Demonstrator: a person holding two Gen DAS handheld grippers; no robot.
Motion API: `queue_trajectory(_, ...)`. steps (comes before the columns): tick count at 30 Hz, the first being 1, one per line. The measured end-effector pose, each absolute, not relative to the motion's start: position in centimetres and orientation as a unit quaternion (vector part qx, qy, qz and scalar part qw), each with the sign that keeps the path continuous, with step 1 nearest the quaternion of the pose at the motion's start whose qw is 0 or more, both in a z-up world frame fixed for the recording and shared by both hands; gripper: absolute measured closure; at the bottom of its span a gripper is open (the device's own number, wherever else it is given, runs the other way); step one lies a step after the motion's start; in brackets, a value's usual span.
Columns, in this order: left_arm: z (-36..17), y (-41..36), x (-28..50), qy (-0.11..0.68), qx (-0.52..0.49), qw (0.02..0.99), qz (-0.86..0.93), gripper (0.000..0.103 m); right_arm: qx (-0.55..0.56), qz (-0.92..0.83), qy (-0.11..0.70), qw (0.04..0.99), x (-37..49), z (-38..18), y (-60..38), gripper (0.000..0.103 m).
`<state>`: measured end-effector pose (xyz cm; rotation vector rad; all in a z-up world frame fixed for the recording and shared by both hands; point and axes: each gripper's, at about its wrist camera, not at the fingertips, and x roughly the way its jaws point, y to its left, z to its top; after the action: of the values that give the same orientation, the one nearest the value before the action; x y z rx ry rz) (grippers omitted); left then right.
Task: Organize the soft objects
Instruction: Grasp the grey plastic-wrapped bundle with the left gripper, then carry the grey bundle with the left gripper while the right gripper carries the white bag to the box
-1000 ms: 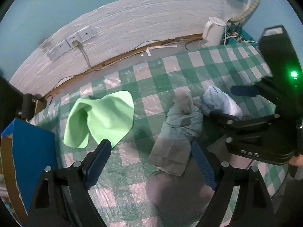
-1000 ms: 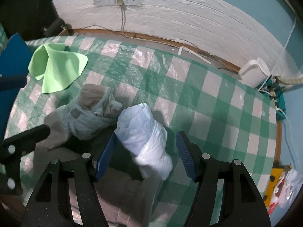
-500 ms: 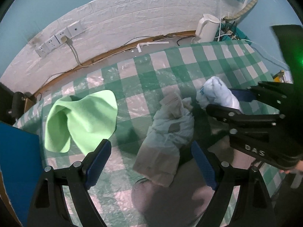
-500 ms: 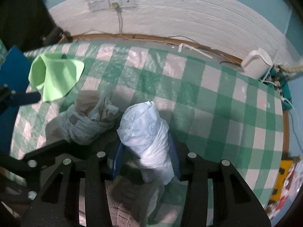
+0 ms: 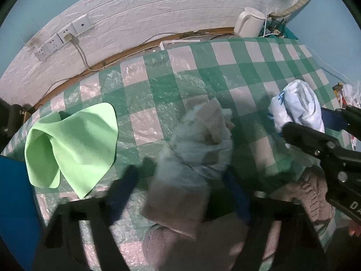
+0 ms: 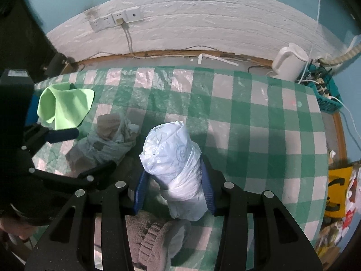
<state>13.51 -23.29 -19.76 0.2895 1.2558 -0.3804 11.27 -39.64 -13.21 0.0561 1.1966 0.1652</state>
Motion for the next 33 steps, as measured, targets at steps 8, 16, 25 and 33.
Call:
queue_trajectory(8, -19.2, -22.7, 12.9, 0.567, 0.133, 0.794, -0.173, 0.069, 0.028, 0.064, 0.546, 0.835, 10.9, -11.8, -39.6, 0.061)
queue_trajectory(16, -17.4, -21.5, 12.5, 0.554, 0.117, 0.805, -0.175, 0.072, 0.041, 0.067, 0.530, 0.845, 10.6, -9.9, -39.3, 0.061)
queue_trajectory(25, -14.1, -20.4, 10.8, 0.523, 0.126, 0.826, -0.165, 0.072, 0.056, 0.076, 0.524, 0.846, 9.7, -7.7, -38.2, 0.061)
queue_trajectory(33, -11.3, -18.3, 9.4, 0.507, 0.129, 0.839, -0.150, 0.072, 0.062, 0.091, 0.524, 0.845, 8.6, -6.0, -36.7, 0.061)
